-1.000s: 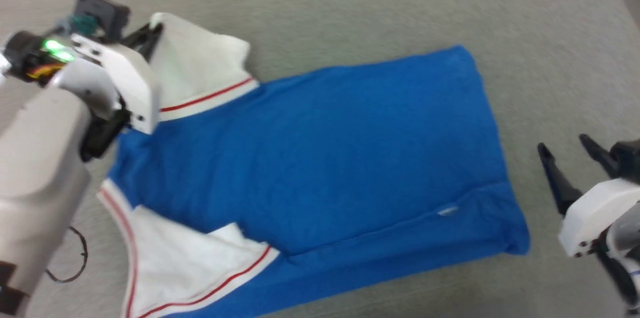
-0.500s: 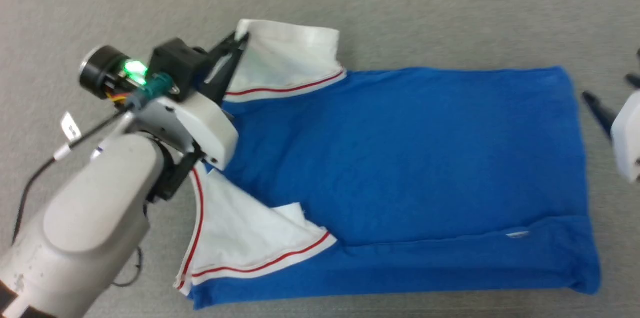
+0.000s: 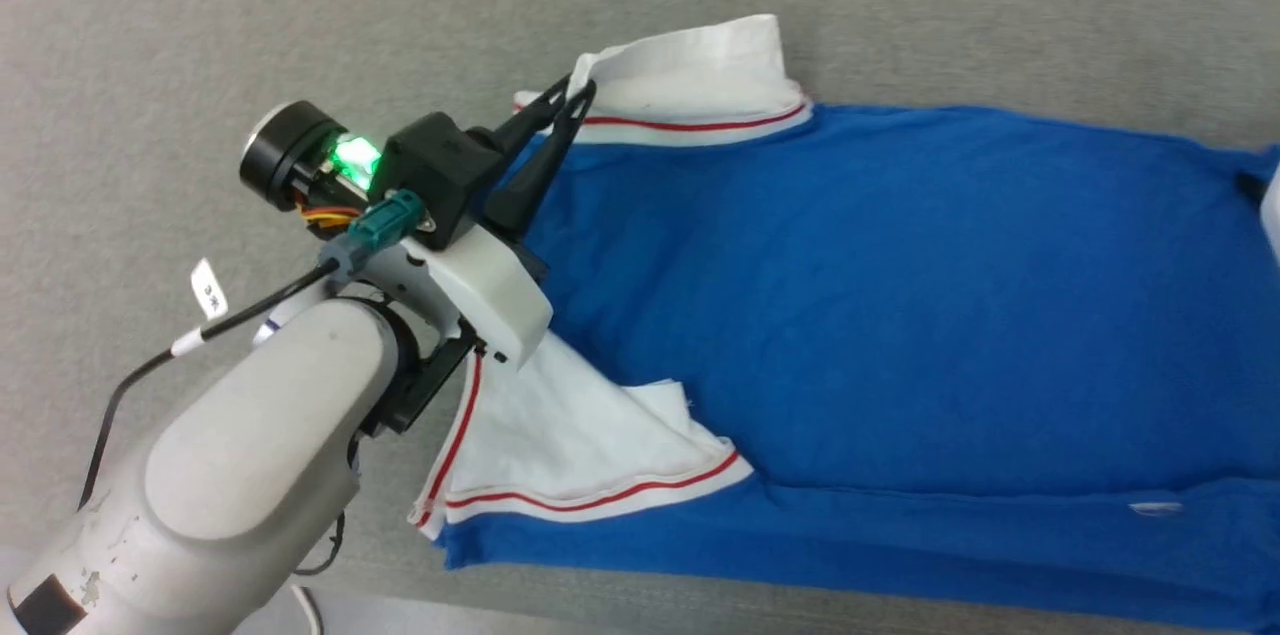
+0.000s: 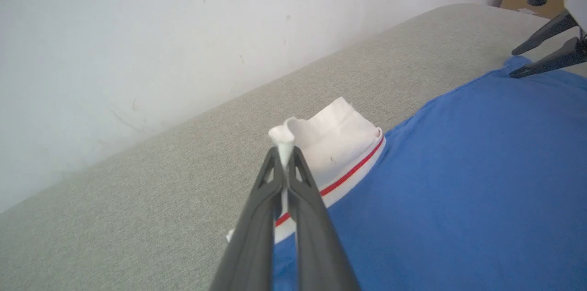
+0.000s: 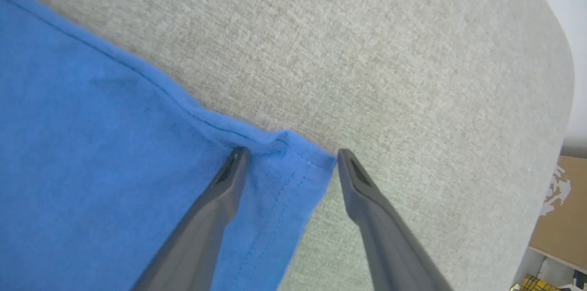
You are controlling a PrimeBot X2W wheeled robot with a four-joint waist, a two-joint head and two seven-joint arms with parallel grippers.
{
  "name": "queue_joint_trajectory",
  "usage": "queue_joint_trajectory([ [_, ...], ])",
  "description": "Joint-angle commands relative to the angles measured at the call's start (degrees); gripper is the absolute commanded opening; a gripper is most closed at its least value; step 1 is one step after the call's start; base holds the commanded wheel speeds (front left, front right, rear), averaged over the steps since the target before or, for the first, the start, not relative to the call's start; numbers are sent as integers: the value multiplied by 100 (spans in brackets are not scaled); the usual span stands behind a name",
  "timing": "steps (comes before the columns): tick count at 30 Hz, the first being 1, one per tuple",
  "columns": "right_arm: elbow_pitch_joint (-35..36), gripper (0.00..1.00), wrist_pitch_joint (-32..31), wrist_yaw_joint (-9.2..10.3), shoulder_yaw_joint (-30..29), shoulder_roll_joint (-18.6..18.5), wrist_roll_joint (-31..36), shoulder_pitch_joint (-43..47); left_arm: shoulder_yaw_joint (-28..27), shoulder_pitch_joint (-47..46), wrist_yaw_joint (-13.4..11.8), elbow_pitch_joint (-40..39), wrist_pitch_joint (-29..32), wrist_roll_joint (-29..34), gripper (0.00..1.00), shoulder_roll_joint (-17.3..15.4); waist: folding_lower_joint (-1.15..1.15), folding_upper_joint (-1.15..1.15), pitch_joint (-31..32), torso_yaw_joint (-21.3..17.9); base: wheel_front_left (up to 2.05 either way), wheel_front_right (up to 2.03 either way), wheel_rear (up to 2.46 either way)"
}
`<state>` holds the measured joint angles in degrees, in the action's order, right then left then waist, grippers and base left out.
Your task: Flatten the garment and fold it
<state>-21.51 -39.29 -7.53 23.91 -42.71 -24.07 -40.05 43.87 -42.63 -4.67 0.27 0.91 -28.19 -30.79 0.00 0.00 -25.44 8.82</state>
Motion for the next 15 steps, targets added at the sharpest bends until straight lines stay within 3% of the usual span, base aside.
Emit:
queue_joint_trajectory([
  [1,-175,100,-48,4,267,50,-101,88,24,46,-44,16,-54,35,0,38,0,0,-111,135,0,0,0],
  [2,-228,100,-44,4,370,20,-148,88,28,46,-41,37,-65,22,0,54,0,0,-108,144,0,0,0],
  [3,-273,45,-18,4,468,-10,-188,81,22,52,-44,65,-83,-3,0,74,0,0,-99,149,0,0,0],
  [4,-308,4,45,4,546,-33,-219,67,14,63,-45,105,-108,-30,0,94,0,0,-82,153,0,0,0],
  [5,-357,0,126,4,589,-42,-253,46,12,76,-44,158,-134,-45,0,101,0,0,-56,149,0,0,0],
  [15,-799,0,2023,4,206,235,-61,0,-302,610,-305,406,-515,-399,0,-36,0,0,678,-78,0,0,0],
])
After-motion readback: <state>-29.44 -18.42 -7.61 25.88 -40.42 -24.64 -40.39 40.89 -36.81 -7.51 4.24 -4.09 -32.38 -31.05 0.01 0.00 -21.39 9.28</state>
